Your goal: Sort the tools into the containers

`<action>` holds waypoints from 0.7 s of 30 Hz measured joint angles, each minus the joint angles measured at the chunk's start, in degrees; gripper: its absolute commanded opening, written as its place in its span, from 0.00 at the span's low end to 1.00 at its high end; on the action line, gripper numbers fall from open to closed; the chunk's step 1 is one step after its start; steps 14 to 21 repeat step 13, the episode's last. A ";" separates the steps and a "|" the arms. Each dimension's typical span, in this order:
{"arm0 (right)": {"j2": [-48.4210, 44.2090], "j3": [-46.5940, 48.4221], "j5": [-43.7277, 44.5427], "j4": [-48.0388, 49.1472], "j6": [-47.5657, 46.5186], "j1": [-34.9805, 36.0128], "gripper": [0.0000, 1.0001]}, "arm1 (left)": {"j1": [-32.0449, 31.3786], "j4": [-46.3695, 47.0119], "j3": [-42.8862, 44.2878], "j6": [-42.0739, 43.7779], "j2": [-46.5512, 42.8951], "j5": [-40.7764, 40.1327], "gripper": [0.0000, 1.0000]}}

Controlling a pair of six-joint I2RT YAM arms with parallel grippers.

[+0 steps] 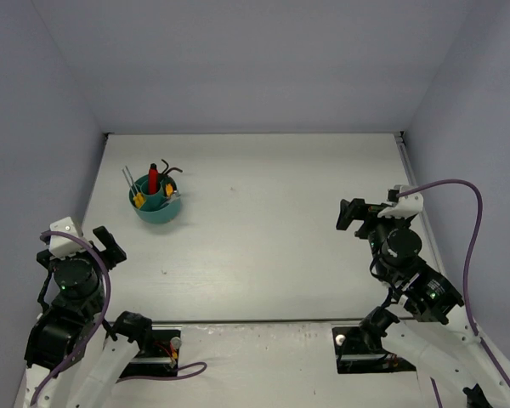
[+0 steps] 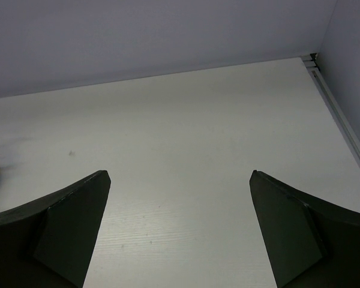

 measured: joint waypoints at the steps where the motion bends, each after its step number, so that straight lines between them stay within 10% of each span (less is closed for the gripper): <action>1: 0.20 0.00 0.21 -0.12 0.06 0.00 1.00 | 0.00 -0.02 -0.22 -0.24 0.11 0.00 0.78; 21: 0.93 0.00 1.17 -1.12 1.10 0.00 1.00 | 1.98 -0.02 -0.54 -1.06 2.25 0.97 0.78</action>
